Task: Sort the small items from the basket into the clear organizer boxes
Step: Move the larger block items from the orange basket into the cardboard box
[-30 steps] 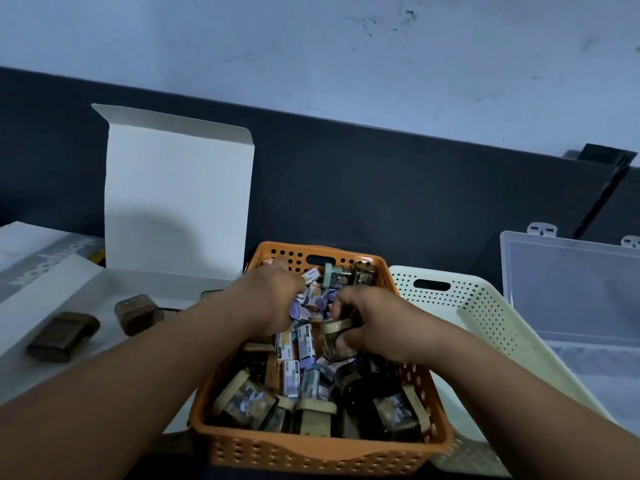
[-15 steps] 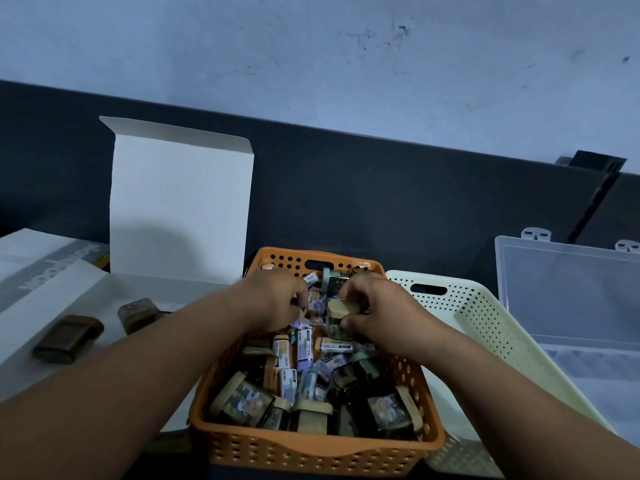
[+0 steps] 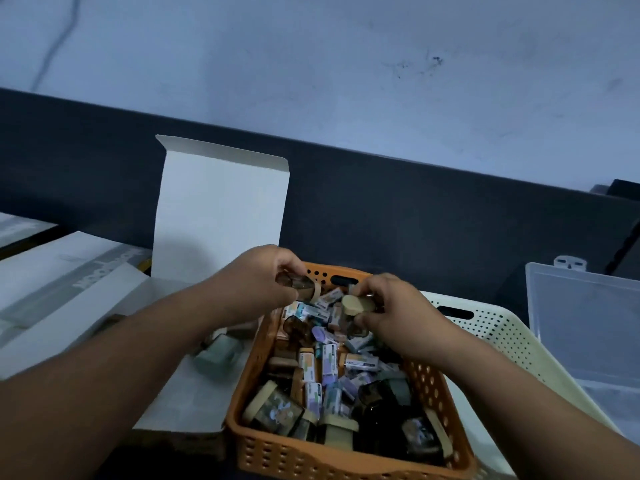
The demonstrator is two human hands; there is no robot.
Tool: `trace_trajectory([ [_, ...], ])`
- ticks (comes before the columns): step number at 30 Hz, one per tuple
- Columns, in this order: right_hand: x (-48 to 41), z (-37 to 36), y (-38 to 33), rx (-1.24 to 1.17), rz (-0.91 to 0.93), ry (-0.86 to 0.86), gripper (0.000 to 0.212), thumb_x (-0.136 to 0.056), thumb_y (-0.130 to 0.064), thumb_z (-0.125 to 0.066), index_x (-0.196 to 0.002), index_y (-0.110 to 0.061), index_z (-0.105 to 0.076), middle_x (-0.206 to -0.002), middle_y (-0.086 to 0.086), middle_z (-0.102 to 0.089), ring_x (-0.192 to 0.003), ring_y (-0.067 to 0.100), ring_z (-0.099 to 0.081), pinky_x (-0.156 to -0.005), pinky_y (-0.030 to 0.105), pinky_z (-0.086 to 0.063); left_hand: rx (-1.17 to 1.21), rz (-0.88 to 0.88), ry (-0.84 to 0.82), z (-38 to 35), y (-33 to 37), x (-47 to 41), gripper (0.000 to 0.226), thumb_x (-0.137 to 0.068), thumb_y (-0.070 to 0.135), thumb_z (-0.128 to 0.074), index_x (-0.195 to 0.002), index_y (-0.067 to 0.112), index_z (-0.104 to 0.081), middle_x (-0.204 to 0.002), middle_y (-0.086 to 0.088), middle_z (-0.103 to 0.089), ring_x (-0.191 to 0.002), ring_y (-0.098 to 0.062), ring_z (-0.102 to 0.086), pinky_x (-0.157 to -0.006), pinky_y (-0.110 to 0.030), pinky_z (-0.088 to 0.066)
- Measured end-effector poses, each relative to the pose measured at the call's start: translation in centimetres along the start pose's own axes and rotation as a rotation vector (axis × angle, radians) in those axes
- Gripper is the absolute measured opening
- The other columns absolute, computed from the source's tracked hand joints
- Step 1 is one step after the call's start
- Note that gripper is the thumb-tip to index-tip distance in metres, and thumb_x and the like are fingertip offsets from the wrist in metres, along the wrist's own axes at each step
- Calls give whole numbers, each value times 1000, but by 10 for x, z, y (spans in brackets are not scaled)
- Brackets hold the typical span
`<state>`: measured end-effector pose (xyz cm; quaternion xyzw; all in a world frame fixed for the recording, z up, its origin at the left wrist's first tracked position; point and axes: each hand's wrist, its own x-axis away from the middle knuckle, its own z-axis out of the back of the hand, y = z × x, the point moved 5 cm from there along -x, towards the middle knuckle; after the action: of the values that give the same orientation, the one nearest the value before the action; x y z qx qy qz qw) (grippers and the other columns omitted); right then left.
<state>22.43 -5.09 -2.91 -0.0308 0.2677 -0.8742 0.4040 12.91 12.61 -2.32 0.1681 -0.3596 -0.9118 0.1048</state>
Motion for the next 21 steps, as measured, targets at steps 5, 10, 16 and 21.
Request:
trace_trajectory([
  [5, -21, -19, -59, -65, 165, 3, 27, -88, -18, -67, -112, -26, -60, -108, -8, -57, -90, 7, -57, -76, 16, -45, -104, 45, 91, 50, -23, 29, 16, -79, 17, -72, -91, 27, -68, -95, 10, -64, -89, -7, -61, -82, -31, -53],
  [10, -40, -57, -114, -67, 287, -44, 30, -87, -19, -68, -116, -24, -60, -107, -9, -53, -97, 10, -54, -86, 26, -47, -208, 180, 163, 87, -58, 60, 25, -81, 16, -68, -104, 24, -69, -98, 8, -64, -90, -8, -60, -84, -30, -52],
  [16, -54, -97, -144, 34, 350, -145, 37, -84, -21, -71, -119, -25, -58, -110, -8, -51, -101, 13, -53, -84, 27, -48, -313, 295, 187, 102, -93, 83, 31, -84, 21, -68, -115, 23, -65, -115, 5, -60, -95, -8, -55, -78, -23, -45],
  [21, -51, -99, -142, -9, 333, -194, 43, -87, -26, -68, -128, -25, -55, -123, -6, -53, -110, 9, -53, -95, 32, -49, -320, 346, 129, 95, -102, 86, 39, -84, 33, -69, -121, 31, -59, -130, 6, -52, -108, -11, -53, -85, -25, -42],
])
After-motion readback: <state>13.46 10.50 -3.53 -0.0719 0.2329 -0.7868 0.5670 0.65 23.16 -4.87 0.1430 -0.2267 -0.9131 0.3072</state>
